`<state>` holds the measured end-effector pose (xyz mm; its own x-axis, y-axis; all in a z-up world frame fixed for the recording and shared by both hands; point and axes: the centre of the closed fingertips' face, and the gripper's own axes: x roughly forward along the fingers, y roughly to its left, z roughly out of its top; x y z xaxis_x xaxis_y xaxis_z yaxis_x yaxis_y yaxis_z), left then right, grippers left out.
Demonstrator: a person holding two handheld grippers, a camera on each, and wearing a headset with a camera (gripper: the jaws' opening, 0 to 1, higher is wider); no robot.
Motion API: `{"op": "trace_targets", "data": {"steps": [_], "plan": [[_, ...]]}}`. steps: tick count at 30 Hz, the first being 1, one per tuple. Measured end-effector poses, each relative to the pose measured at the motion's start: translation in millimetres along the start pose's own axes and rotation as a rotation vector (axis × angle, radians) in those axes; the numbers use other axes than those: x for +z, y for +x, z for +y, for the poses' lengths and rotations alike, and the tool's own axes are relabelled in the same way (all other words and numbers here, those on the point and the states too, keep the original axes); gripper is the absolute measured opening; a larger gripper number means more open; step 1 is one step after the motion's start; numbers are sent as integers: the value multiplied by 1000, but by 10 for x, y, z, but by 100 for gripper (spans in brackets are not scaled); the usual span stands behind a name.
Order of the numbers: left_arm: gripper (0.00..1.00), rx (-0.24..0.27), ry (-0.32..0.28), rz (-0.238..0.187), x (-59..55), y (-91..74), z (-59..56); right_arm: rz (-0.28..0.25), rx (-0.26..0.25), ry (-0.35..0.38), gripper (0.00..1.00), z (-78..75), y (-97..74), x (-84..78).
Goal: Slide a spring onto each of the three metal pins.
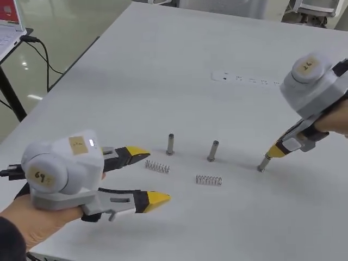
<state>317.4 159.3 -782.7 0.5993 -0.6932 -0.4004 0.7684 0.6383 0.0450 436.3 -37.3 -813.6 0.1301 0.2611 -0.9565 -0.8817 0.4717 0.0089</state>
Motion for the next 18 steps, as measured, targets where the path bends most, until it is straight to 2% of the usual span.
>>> {"op": "trace_targets", "data": {"steps": [18], "plan": [[51,-8,-4,1,18,35,-2,49,8,14,13,62,322,-64]]}}
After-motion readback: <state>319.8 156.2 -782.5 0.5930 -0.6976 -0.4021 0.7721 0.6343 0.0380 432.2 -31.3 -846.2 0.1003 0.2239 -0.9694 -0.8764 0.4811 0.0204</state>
